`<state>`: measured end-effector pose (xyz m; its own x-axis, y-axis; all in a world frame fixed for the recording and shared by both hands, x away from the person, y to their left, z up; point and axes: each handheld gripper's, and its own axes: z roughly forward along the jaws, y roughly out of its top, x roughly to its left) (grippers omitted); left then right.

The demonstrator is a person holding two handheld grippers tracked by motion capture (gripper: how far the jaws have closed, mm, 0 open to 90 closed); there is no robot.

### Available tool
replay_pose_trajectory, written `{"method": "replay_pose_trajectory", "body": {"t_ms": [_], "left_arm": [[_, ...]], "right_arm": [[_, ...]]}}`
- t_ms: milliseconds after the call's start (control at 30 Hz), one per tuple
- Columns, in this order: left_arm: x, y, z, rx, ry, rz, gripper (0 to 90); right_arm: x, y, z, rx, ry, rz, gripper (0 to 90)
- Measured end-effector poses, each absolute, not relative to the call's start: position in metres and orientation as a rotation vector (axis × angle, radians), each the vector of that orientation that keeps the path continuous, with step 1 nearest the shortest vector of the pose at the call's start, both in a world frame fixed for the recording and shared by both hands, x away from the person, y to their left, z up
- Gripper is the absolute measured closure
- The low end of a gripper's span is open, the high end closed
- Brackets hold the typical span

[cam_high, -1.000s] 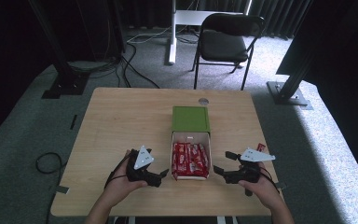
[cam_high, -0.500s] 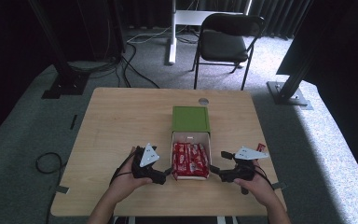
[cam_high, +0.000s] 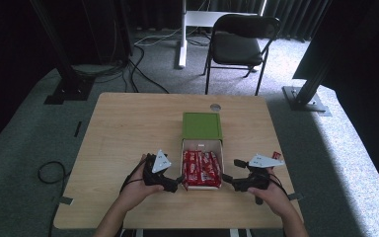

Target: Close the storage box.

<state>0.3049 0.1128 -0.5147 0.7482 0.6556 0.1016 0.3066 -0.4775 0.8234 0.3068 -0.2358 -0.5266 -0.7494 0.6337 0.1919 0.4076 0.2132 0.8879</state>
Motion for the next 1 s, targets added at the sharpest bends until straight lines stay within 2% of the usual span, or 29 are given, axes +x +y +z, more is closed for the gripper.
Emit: {"method": "replay_pose_trajectory", "body": {"t_ms": [1000], "left_arm": [[0.322, 0.113, -0.514, 2.075, 0.75, 0.521, 3.2]], "right_arm": [[0.318, -0.234, -0.528, 1.004, 2.246, 1.557, 15.3]]}}
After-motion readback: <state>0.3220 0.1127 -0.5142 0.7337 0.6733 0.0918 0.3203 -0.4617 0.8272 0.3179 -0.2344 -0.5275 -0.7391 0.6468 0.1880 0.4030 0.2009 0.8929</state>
